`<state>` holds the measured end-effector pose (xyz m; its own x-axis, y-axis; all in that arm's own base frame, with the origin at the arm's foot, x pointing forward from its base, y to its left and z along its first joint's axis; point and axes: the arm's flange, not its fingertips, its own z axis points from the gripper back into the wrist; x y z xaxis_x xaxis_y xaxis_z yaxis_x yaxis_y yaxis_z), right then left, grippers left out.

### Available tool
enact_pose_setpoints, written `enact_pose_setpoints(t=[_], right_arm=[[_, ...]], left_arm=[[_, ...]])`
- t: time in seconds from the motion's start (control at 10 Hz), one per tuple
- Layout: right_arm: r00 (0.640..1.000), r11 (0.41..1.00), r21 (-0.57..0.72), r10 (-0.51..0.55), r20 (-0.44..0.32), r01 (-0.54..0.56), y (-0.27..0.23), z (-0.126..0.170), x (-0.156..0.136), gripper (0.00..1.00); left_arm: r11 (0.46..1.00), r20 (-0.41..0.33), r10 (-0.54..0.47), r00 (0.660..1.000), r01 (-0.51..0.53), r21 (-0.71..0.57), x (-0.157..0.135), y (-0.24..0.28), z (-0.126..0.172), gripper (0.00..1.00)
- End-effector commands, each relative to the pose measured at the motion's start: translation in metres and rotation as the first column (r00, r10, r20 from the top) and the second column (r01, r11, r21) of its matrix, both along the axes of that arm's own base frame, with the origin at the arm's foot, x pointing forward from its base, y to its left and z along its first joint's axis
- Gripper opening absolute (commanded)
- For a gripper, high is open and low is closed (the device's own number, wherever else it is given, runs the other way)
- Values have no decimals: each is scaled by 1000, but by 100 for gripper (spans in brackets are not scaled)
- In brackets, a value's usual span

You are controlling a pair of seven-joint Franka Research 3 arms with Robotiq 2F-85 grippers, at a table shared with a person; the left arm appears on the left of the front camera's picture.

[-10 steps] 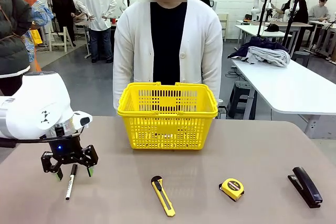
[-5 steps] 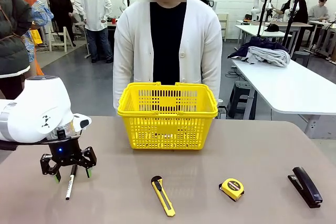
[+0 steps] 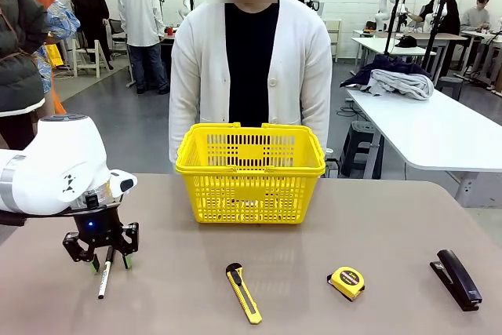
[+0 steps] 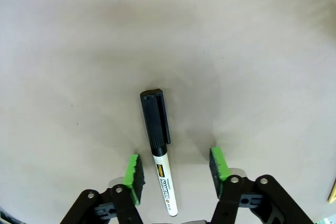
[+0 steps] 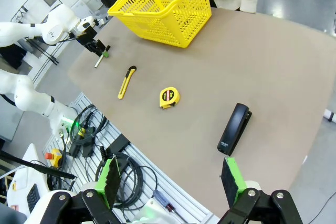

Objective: Place the items the person wants into the basket.
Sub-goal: Pick up the item the person points to and place it in the Market Basket.

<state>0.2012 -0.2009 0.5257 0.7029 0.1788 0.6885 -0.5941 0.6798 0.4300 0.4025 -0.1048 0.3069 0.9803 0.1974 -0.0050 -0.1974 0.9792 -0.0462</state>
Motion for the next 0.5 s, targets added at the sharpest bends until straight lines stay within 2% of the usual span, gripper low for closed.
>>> enact_pose_setpoints(t=[0.0,0.1,0.2,0.3,0.4], right_arm=[[1000,1000,21,9,17,-9,1,-2,0,100],[1000,1000,21,9,17,-9,1,-2,0,100],[1000,1000,21,9,17,-9,1,-2,0,100],[1000,1000,21,9,17,-9,1,-2,0,100],[1000,1000,21,9,17,-9,1,-2,0,100]], left_arm=[[999,25,31,999,-32,41,-15,3,-7,0],[999,17,31,999,-32,44,-14,3,-10,0],[998,12,31,999,-31,45,-13,4,-11,8],[998,10,31,999,-31,47,-13,3,-12,0],[998,9,30,1000,-31,48,-12,3,-11,0]])
